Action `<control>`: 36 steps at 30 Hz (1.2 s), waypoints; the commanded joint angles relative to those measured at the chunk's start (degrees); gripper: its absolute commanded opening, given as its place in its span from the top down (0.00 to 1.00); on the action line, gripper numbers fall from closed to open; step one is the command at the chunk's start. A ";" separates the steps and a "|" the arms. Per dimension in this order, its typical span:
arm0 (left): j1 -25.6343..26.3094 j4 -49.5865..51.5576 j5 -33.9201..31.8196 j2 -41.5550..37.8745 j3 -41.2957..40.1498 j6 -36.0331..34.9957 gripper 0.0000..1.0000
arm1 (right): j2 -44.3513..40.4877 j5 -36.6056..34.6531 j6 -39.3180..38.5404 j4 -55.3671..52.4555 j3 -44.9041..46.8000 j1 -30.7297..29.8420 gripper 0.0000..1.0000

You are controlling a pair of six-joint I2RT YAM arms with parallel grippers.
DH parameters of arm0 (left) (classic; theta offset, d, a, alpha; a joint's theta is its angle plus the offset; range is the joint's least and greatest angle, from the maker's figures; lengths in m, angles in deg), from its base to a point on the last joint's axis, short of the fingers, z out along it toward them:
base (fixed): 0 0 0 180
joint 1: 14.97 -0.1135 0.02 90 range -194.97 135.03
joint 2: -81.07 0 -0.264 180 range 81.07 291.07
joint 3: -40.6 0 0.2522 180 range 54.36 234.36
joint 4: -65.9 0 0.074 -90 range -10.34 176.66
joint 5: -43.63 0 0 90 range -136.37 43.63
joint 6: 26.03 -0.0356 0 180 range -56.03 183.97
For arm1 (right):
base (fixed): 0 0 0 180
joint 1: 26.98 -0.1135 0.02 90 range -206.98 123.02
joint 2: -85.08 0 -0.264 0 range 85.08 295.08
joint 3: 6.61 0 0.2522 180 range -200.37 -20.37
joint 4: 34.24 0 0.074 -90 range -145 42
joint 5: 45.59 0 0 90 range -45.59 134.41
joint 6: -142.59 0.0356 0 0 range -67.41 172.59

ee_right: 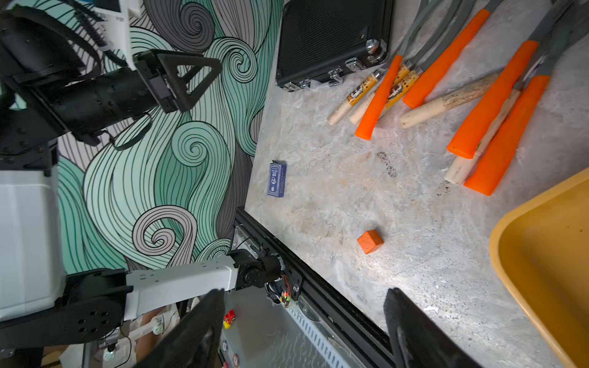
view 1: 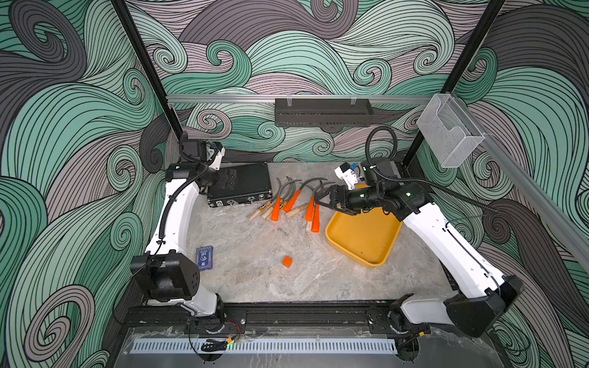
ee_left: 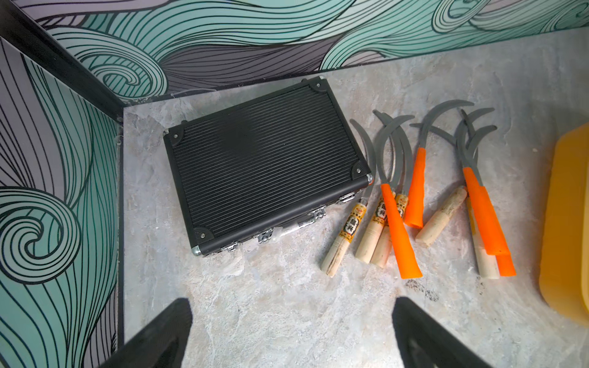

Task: Put small sickles into storage boxes
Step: Pick up the sickle at the center of the board.

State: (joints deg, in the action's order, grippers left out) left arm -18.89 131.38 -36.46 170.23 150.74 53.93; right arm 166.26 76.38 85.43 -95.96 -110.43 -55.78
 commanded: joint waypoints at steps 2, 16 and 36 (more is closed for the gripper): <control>0.24 4.25 -0.24 0.42 4.53 0.17 0.02 | 7.92 -1.73 -3.17 -6.17 -9.38 2.76 0.27; 0.23 3.34 -6.71 -5.51 -2.12 -1.76 0.01 | 25.74 -0.38 -5.09 -16.71 -26.69 5.50 0.41; 0.26 5.15 -3.56 -9.56 -8.79 4.11 0.02 | 40.76 -19.65 -13.72 -31.46 -38.46 -0.12 0.44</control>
State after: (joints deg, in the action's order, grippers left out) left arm -18.89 134.18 -40.77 159.83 140.72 56.71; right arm 205.15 59.18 72.58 -125.58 -147.22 -55.91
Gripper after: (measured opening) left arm 0.980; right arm 0.562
